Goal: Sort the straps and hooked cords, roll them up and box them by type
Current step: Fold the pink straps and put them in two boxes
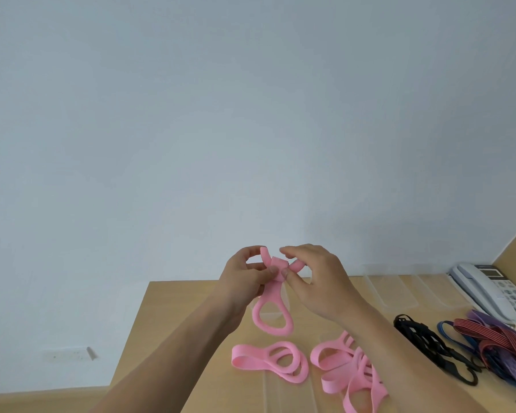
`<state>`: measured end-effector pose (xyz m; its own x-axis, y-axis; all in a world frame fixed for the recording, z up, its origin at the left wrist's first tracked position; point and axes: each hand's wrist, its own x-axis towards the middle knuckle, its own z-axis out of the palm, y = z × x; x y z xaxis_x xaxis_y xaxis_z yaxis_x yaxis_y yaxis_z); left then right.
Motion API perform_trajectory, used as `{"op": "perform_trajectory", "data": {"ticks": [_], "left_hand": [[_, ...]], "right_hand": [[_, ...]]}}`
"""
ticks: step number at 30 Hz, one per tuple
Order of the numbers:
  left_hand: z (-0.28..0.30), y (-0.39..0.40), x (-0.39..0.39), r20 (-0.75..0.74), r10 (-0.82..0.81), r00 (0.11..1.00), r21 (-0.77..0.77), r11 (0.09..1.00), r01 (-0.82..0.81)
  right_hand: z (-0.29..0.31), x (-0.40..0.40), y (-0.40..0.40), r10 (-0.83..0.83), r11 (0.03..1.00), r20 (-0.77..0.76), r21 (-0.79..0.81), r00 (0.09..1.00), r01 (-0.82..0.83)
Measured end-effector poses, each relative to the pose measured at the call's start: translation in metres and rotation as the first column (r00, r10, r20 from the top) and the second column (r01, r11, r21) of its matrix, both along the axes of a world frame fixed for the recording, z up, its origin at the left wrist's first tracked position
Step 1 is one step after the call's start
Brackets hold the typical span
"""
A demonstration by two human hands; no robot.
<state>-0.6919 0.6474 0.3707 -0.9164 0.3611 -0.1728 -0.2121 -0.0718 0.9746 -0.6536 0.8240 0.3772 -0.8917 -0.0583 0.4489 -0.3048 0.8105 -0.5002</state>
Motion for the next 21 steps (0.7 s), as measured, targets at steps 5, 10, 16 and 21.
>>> {"op": "perform_trajectory", "data": {"ticks": [5, 10, 16, 21], "left_hand": [[-0.002, -0.01, -0.004, -0.048, -0.005, 0.999, -0.039, 0.999, 0.003], [0.003, -0.018, -0.002, -0.015, -0.061, 0.998, -0.047, 0.997, 0.06], [0.008, -0.026, -0.001, 0.029, -0.152, 0.988, -0.143, 0.978, 0.155], [0.012, -0.032, 0.001, 0.064, -0.17, 0.983, -0.055, 0.983, 0.174]], "right_hand": [[0.001, -0.002, -0.01, 0.085, 0.996, 0.121, 0.019, 0.989, -0.087], [0.001, -0.003, -0.018, 0.044, 0.995, 0.081, -0.095, 0.996, -0.036], [0.001, -0.005, -0.025, -0.014, 0.983, 0.025, -0.182, 1.0, 0.018], [-0.006, -0.004, -0.036, -0.05, 0.997, -0.113, -0.063, 0.992, 0.043]]}}
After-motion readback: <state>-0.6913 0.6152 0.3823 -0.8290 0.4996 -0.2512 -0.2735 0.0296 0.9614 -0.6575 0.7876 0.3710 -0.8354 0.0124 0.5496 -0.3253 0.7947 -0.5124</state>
